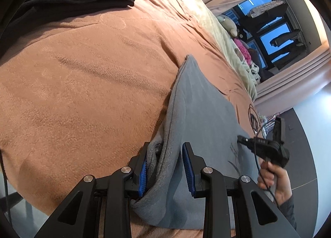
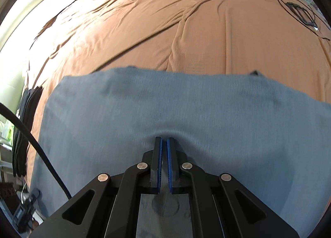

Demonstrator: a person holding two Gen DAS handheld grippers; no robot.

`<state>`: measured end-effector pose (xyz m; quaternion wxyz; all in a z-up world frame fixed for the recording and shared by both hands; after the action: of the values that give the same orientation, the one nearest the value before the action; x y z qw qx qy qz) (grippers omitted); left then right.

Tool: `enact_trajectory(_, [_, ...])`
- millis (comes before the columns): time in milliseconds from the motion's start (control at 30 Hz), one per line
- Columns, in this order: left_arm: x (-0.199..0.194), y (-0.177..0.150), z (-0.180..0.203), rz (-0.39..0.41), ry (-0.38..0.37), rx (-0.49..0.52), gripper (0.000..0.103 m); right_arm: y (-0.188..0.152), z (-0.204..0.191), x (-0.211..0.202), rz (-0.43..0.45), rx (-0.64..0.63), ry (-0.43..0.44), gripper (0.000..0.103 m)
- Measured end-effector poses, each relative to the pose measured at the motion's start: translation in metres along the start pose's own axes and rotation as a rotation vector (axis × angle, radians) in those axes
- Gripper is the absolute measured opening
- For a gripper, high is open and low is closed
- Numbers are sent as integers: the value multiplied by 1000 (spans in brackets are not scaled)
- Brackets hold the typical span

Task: Fold small clothes
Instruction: 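Hold the folded edge with the left tool while the right tool presses the shirt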

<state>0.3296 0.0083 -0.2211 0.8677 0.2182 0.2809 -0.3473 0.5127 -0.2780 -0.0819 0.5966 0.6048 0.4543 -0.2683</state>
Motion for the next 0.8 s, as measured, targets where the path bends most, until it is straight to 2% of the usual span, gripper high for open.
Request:
enact_trajectory(267, [-12,-7,-2,-19,-29,-20,31,22,4,17,-1,-5,-102,1])
enact_trajectory(367, [-16,-8,-5,-23,-35,-32,22,24,1,20,-10,5,-124,1])
enact_trajectory(500, [-21,-6,-14,-14,-37,-74,16,21,-14,12,-10,-5,-98,1])
enact_trajectory(800, [-38,-8,-12,-5,-128,-116,15,-13,-59,2,-53,-36,7,1])
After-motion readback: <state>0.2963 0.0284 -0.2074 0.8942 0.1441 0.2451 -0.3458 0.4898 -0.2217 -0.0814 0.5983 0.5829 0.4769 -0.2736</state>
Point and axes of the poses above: each gripper's, at about its wrist camera, not at the fingertips, and x roughly the way its jaws point, z to its right, y to its top, the point moved 9 cm from there along x, roughly the way its jaws point, and after that the axes turned 14 degrees about -x, right-handed, at the moved point
